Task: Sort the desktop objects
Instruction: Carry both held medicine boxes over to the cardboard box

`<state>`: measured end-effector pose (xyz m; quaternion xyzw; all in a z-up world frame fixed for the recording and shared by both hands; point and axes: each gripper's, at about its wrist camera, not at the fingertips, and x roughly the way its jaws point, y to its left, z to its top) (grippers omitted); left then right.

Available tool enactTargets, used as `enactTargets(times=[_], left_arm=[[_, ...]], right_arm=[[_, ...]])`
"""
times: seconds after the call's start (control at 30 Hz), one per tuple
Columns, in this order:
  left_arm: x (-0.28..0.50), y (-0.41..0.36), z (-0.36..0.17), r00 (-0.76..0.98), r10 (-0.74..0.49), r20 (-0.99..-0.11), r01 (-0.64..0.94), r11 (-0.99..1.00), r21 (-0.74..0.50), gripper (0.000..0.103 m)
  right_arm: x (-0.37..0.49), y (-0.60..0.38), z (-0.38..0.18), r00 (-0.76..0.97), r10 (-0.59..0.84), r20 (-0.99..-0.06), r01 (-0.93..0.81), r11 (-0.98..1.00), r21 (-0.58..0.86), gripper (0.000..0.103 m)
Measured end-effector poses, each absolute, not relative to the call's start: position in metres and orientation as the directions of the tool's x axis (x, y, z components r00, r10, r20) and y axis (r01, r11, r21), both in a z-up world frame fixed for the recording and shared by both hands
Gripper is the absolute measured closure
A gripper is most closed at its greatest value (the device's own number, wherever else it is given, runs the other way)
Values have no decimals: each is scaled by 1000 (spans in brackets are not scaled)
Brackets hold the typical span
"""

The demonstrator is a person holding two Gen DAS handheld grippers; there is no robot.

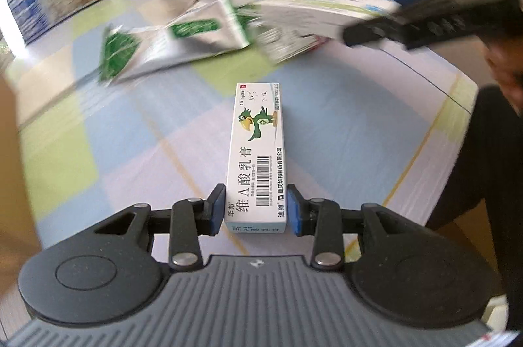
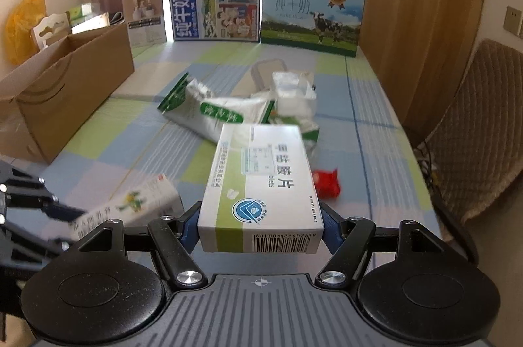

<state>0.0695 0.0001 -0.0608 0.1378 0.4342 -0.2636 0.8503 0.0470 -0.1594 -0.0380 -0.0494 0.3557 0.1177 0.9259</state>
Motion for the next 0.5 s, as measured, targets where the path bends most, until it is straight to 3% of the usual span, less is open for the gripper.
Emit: enactTargets(times=[0.27,0.33,0.5], left_arm=[[57,4,-61,508,-285,-813,486,874,-3,70],[59,3,-60,516,-279,-810,481,877,4,61],[70,-1,-59,517,-287,-806,481,876,-4,58]], right_arm=[[36,-155,-62,652,190,-734,-260,965,19,35],[39,-154,-66,643,185,-743,-257,966,19,35],[48,-153,-75,628,181,-757,-254,967,21,33]])
